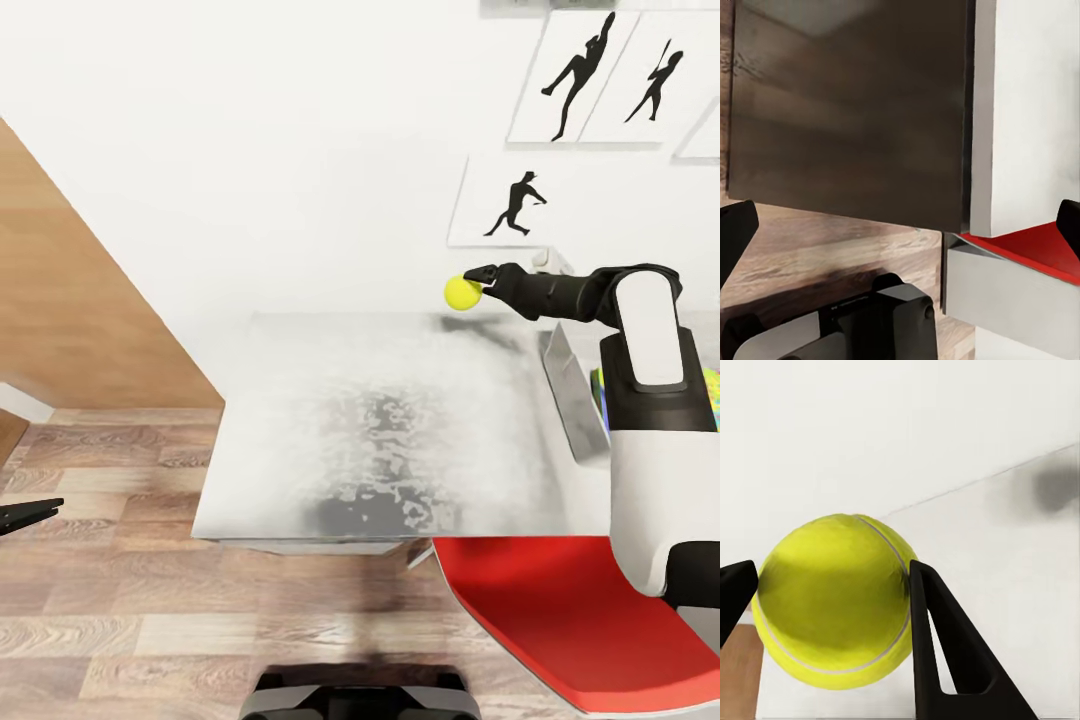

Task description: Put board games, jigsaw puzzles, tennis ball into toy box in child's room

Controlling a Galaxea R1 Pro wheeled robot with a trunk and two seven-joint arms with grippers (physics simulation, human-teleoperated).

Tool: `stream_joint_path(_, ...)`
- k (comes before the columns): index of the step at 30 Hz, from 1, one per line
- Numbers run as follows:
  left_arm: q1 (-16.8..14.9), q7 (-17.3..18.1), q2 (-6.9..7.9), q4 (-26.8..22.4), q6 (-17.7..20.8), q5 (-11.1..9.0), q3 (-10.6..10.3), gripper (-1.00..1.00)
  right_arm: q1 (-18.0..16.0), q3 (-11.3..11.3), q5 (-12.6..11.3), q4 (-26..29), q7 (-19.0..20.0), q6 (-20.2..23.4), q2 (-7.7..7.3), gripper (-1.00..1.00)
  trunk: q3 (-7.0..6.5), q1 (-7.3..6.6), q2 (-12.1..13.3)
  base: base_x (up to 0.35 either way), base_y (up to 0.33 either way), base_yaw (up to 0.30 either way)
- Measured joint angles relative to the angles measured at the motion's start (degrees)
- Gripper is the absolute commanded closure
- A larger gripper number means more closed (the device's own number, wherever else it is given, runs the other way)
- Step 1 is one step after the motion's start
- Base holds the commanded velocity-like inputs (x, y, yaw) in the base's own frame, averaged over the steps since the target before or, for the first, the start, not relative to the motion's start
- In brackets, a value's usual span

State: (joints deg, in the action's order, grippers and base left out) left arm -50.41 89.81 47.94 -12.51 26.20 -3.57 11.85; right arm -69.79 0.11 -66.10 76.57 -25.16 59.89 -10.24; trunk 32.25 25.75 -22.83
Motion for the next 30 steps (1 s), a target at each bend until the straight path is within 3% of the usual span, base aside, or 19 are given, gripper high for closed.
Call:
stream_joint_path(18, -0.01, 0.0, 0.28, 0.0, 0.04, 0.01, -0.01, -1.0, 1.27, -0.08, 0.09, 3.8, -0.36, -0.01, -0.15, 1.0, -1.72, 0.0, 0.0, 0.0, 0.0, -0.014)
stream_joint_path(30, -0.01, 0.0, 0.35, 0.01, 0.02, 0.02, 0.04, -1.0, 1.28, 0.17, 0.32, 3.84, -0.51, 0.01, -2.29, 1.0, -2.83, 0.0, 0.0, 0.0, 0.0, -0.136)
